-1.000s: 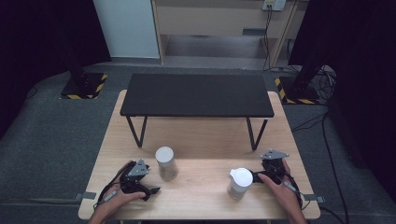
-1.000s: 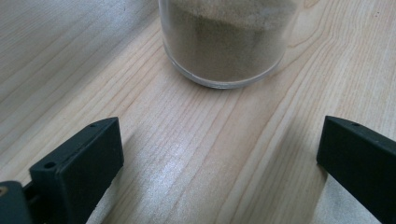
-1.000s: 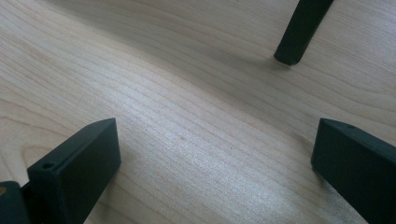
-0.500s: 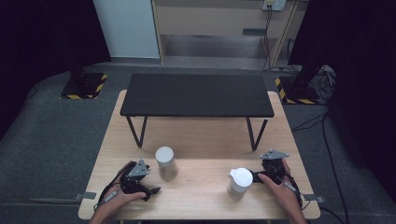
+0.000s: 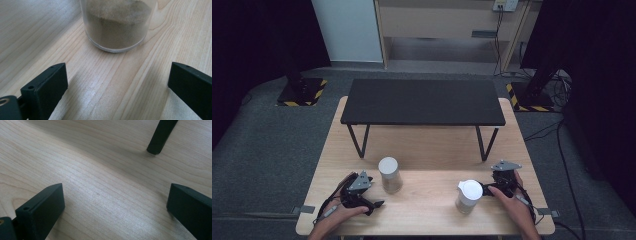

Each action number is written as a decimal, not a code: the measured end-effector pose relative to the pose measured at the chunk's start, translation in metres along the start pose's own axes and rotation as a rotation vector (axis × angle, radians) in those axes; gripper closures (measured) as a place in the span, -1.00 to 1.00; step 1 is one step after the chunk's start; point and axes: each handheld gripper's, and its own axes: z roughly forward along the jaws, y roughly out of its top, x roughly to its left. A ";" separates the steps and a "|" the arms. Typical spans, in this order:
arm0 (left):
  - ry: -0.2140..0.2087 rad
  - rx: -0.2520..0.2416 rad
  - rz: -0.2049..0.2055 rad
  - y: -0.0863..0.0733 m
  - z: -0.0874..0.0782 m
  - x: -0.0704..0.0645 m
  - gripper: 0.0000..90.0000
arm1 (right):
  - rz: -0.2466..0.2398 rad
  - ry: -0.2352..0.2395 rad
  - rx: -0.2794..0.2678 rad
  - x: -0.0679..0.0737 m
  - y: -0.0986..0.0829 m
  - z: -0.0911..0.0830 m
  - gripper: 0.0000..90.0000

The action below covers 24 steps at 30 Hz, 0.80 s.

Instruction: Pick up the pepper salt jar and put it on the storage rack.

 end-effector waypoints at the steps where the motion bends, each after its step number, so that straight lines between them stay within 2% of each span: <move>1: 0.001 -0.001 0.001 0.000 0.000 0.000 -0.97 | 0.000 0.000 0.000 0.000 0.000 0.000 -0.95; 14: -0.002 -0.005 0.013 0.007 -0.006 -0.003 -0.96 | 0.000 0.000 0.000 0.000 0.000 0.000 -0.95; 24: 0.003 -0.032 0.020 0.016 -0.010 -0.004 -0.94 | 0.000 0.001 0.000 0.000 0.000 0.000 -0.95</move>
